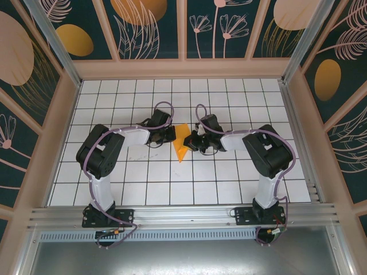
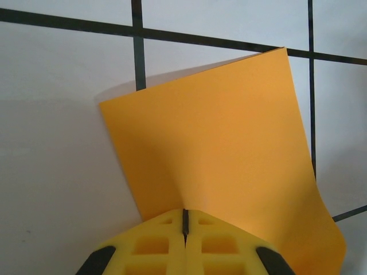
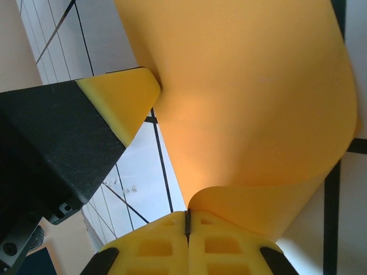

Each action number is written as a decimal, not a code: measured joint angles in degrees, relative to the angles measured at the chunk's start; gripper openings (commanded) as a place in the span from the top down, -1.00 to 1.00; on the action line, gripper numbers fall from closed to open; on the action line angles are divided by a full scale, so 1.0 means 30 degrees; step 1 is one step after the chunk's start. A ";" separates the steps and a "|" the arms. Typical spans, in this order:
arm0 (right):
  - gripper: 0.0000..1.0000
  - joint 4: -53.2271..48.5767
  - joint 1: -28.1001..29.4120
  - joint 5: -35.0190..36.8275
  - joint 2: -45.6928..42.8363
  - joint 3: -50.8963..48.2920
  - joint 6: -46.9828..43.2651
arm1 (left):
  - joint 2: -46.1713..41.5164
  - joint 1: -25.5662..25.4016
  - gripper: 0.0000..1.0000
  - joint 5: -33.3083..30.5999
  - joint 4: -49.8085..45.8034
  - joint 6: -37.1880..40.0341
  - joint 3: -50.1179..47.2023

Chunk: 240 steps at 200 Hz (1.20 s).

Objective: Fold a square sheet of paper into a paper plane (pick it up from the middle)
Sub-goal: Third fold the triangle at the center of the table.

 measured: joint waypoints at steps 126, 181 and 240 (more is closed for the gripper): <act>0.98 0.0546 0.0000 0.0138 0.0401 0.0029 0.0539 | 0.0000 0.0000 1.00 0.0029 0.0007 0.0051 0.0000; 0.98 0.0838 0.0000 0.0138 0.0605 0.0036 0.0648 | 0.0000 0.0000 1.00 0.0036 0.0015 0.0051 0.0000; 0.97 0.0903 0.0000 0.0131 0.0882 0.0423 0.0641 | 0.0000 0.0000 1.00 0.0044 0.0022 0.0051 0.0000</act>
